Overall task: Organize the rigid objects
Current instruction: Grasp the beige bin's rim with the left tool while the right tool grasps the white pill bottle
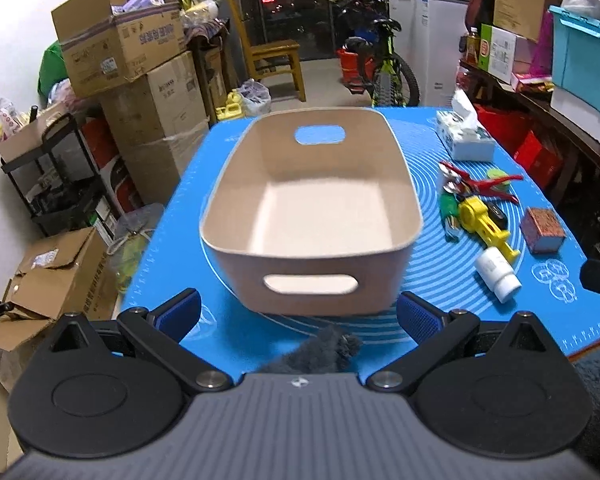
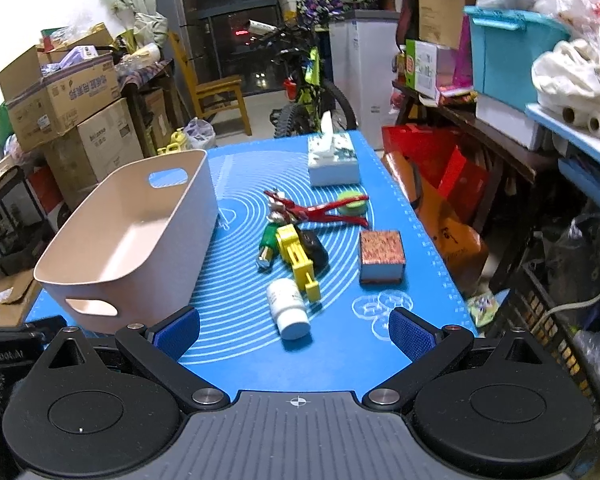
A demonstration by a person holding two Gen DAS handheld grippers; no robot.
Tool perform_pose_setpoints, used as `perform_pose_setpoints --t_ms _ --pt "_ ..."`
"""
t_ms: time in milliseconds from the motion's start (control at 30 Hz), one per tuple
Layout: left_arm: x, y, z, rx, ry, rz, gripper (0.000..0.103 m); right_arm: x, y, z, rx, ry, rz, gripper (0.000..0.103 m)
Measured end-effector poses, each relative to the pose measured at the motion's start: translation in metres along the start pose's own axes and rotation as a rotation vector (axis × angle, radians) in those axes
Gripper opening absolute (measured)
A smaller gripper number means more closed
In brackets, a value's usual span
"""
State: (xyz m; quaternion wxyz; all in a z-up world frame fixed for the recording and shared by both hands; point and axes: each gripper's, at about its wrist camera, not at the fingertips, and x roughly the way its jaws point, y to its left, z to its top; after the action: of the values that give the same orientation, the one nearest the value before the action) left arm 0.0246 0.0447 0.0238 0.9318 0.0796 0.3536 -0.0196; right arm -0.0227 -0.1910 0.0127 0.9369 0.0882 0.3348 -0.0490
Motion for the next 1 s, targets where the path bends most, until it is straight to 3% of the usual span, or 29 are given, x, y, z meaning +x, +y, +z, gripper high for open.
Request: perform_pose_setpoints --t_ms 267,533,767,900,1000 --pt "0.008 0.032 0.03 -0.048 0.017 0.012 0.103 0.007 0.005 0.018 -0.025 -0.01 0.022 0.101" --pt "0.036 0.07 0.057 -0.096 0.038 0.08 0.102 0.039 0.004 0.041 -0.005 -0.005 0.017 0.1" --pt "0.075 0.099 0.071 -0.119 0.095 0.069 0.101 0.087 0.009 0.051 -0.011 0.064 0.012 0.094" --pt "0.099 0.102 0.075 -0.091 0.134 0.073 0.088 0.116 0.008 0.051 -0.019 0.113 -0.007 0.093" --pt "0.115 0.102 0.077 -0.087 0.157 0.052 0.088 0.132 0.003 0.049 -0.012 0.151 -0.017 0.091"
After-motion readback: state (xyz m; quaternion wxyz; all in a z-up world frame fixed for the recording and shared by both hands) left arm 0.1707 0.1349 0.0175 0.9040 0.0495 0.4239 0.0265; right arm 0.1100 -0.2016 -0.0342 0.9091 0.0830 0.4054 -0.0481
